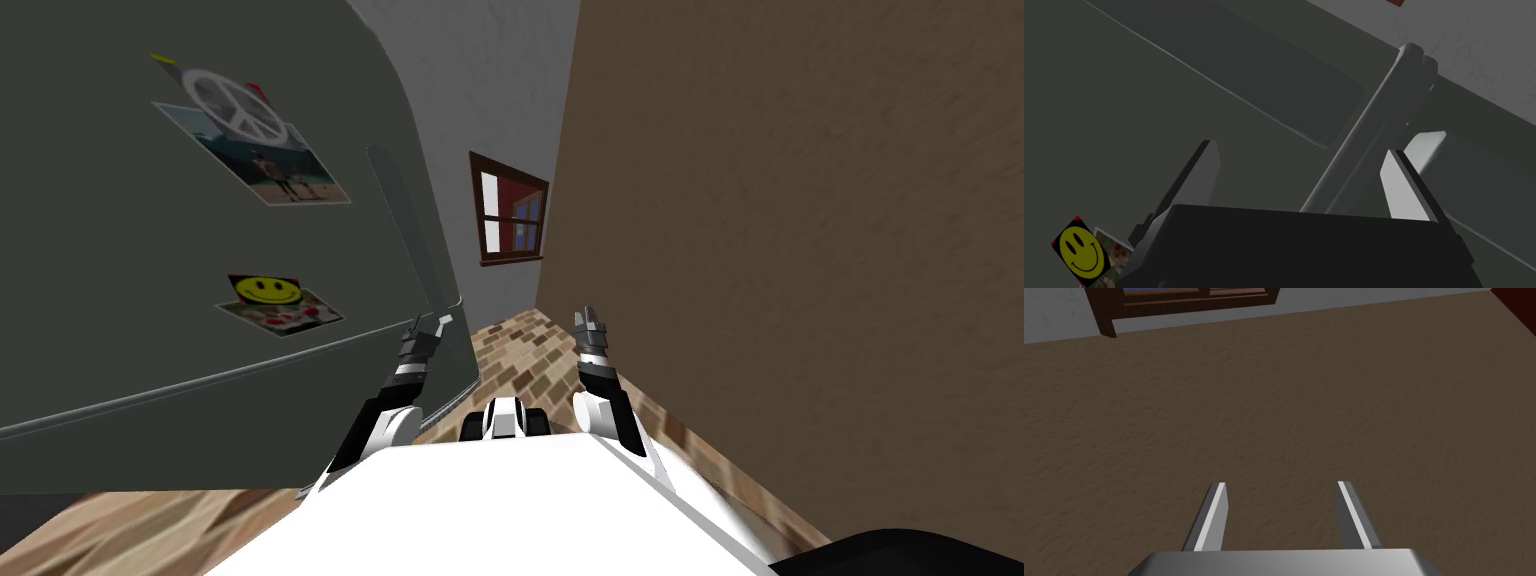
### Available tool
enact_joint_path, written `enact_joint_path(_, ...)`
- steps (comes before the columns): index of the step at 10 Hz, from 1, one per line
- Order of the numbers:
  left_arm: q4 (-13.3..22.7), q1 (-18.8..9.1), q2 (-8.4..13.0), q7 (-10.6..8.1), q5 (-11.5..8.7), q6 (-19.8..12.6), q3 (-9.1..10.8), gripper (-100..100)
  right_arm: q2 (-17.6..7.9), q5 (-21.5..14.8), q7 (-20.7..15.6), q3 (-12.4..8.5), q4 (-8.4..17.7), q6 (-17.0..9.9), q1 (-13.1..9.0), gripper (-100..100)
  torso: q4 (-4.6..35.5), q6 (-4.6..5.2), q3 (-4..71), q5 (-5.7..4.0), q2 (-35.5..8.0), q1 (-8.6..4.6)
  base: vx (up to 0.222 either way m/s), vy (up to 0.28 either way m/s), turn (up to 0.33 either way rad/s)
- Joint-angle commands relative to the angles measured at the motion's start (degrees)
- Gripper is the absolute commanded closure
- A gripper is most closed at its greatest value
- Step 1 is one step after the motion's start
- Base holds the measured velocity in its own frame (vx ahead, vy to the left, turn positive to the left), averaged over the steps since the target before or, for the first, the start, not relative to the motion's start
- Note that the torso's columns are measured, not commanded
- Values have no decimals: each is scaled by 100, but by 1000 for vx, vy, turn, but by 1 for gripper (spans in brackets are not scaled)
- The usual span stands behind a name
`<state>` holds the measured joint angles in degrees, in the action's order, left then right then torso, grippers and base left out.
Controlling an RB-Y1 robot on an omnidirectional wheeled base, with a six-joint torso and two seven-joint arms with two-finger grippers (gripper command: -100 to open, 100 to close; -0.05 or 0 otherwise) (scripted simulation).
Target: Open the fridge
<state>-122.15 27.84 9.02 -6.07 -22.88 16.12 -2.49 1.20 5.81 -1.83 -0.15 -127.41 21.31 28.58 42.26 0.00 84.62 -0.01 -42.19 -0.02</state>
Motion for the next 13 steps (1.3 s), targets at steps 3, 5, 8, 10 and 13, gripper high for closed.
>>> enact_joint_path(3,-5,5,-570,24,-23,27,118,-100,0,0,0,0,0,-1,-4,0,15,0,-33,5,-54,15,70,-20,17)
enact_joint_path(5,-10,5,-910,28,-26,28,133,-100,0,0,0,0,1,-1,-4,0,7,0,-16,3,-26,8,10,2,12)
enact_joint_path(8,-10,5,-1093,29,-27,29,137,-100,0,0,0,0,0,-1,-4,0,0,0,-1,0,-2,0,12,-3,4)
enact_joint_path(10,-281,106,-1126,58,-72,-160,161,-100,0,0,0,0,1,-1,-3,0,0,-1,0,2,0,6,68,5,4)
enact_joint_path(13,-393,150,-1127,63,-95,-232,177,-100,-1,0,0,0,0,0,-3,0,2,0,-4,2,-8,4,70,12,3)
